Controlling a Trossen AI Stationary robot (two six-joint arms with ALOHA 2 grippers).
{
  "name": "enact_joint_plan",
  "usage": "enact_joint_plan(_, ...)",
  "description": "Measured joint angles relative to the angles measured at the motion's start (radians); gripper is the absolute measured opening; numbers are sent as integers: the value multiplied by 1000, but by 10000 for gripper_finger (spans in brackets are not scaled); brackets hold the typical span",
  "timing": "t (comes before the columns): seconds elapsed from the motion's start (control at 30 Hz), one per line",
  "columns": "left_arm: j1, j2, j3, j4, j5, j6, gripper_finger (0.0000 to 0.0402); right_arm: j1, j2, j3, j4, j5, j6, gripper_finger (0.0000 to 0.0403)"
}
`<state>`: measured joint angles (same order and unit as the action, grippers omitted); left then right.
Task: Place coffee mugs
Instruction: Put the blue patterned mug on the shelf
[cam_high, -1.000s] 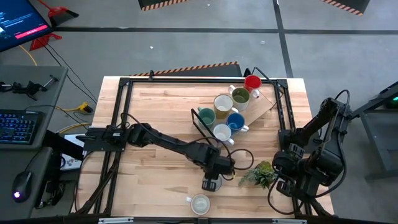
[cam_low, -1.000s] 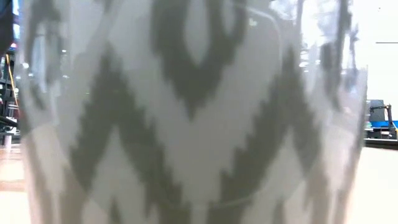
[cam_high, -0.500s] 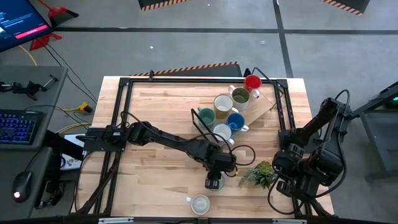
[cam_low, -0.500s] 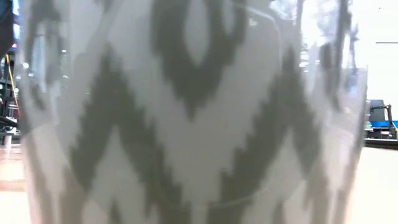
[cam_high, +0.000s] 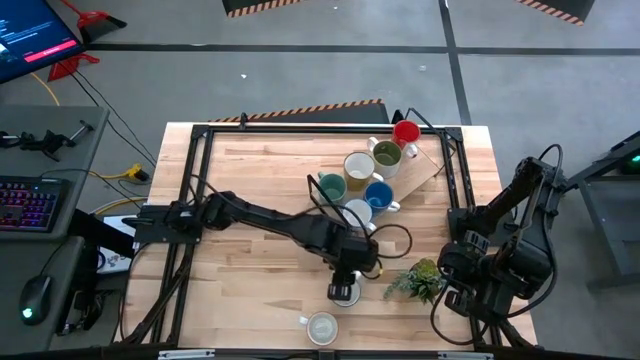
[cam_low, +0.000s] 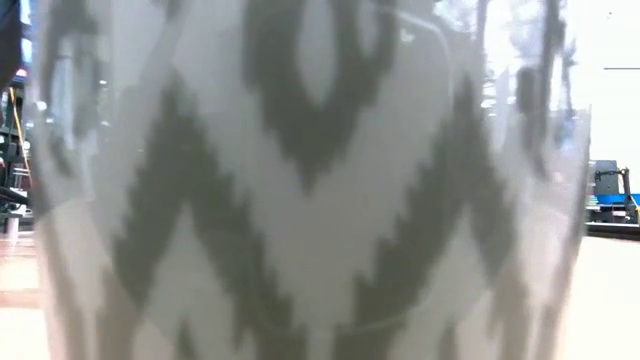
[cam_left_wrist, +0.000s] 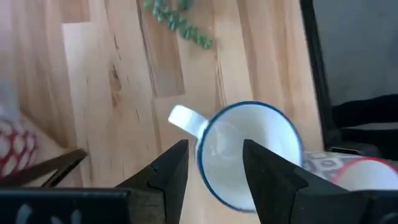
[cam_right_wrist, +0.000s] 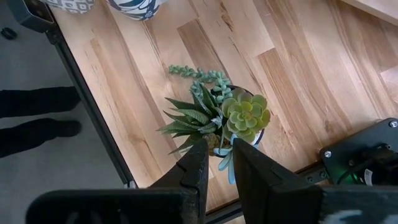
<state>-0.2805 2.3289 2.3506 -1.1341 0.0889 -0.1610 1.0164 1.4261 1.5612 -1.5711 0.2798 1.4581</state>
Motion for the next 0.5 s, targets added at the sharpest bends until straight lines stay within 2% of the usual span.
enact_joint_plan(0.13, -31, -45, 3, -130, -1, -19, 143, 1, 0, 0, 1, 0, -4, 53)
enact_joint_plan(0.33, -115, -83, 1, -443, -26, -28, 142, 6, 1, 0, -1, 0, -3, 53)
enact_joint_plan(0.5, -207, -145, -82, -444, -65, 18, 142, 14, 1, 0, -1, 1, 1, 53)
